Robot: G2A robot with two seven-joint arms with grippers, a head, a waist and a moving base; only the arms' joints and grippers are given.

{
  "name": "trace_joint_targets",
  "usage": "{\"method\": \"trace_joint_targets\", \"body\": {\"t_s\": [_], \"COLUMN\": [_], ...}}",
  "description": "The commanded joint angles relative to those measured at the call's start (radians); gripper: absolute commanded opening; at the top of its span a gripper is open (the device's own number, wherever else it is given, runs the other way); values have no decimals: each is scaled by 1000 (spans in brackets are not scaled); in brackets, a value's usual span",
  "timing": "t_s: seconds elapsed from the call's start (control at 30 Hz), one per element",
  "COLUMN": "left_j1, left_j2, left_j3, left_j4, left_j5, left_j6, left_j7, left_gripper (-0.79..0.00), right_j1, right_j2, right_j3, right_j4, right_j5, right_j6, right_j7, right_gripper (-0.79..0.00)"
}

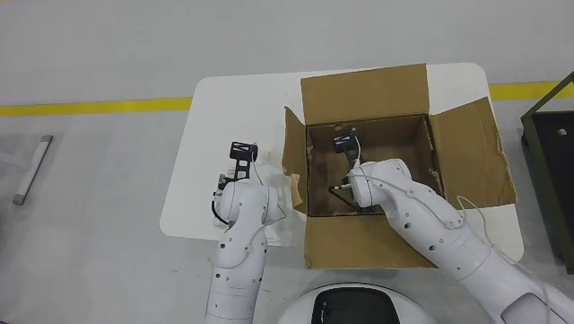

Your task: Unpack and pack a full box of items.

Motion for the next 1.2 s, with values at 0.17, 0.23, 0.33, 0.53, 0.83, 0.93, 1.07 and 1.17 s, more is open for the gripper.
{"method": "trace_joint_targets", "body": {"t_s": [0.17,0.23,0.33,0.53,0.83,0.93,1.07,1.17], "left_j1": [0,0,0,0,0,0,0,0], "left_j2": [0,0,0,0,0,0,0,0], "left_j3": [0,0,0,0,0,0,0,0], "left_j4": [0,0,0,0,0,0,0,0], "left_j5": [0,0,0,0,0,0,0,0], "left_j6": [0,0,0,0,0,0,0,0], "left_j7": [0,0,0,0,0,0,0,0], "left_gripper": [0,0,0,0,0,0,0,0], "right_j1": [8,11,14,17,-4,-47,-162,-271], "right_j2": [-13,-17,-22,-32,-35,-30,-16,-6], "right_j3": [-1,-2,-2,0,58,128,288,419], "right_j4": [34,43,54,65,-12,-101,-267,-375], "right_j5": [2,2,3,-3,16,93,276,434], "right_j6": [-10,-14,-18,-21,4,-3,-68,-139], "right_j7": [-5,-6,-5,-9,-30,-88,-254,-365], "right_gripper": [-419,-416,-422,-785,-785,-785,-785,-785]}}
